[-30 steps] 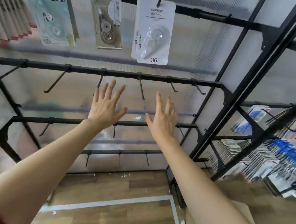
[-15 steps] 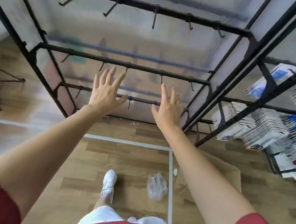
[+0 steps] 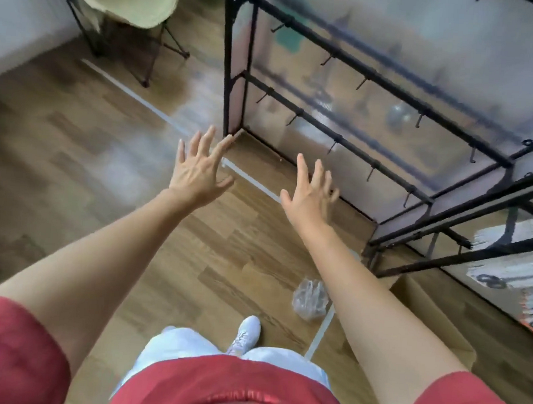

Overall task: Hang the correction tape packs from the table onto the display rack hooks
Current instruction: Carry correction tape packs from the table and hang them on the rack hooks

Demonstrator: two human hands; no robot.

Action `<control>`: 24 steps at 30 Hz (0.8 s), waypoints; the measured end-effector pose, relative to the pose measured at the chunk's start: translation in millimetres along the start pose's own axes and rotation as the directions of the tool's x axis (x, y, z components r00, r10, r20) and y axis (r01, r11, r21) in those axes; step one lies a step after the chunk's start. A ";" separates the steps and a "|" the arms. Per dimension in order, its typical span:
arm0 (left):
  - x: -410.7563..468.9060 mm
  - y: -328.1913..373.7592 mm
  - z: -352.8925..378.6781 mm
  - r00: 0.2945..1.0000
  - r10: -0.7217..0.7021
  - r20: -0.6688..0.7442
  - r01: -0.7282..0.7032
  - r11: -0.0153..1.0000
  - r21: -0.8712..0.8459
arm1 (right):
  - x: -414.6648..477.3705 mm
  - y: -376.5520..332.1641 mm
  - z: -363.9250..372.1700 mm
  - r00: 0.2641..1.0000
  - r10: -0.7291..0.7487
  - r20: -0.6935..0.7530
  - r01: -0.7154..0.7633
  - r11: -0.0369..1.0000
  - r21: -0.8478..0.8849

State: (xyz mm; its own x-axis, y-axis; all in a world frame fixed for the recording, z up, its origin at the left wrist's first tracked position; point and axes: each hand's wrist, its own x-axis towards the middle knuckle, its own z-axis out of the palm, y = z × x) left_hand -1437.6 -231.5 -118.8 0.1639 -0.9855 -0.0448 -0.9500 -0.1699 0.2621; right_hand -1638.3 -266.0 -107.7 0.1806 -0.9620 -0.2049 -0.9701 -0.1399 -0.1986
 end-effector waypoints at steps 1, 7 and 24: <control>-11.7 -14.8 -1.7 0.999 -0.039 -0.002 0.039 0.999 0.003 | -5.0 -16.5 6.1 0.999 -0.033 0.011 0.033 0.999 -0.007; -88.9 -114.7 -11.6 0.968 -0.251 0.011 0.251 0.968 -0.013 | -39.6 -121.8 44.3 0.978 -0.179 0.105 0.187 0.980 -0.066; -169.0 -306.6 -41.0 0.891 -0.453 0.034 0.453 0.892 0.008 | -79.7 -312.8 115.8 0.912 -0.334 0.238 0.354 0.934 -0.045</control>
State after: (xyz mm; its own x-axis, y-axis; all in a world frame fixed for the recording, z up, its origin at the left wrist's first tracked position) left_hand -1163.2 -12.9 -152.1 0.5670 -0.8013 -0.1909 -0.7750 -0.5975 0.2058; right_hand -1330.5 -118.4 -140.2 0.5271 -0.7750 -0.3487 -0.8498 -0.4816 -0.2144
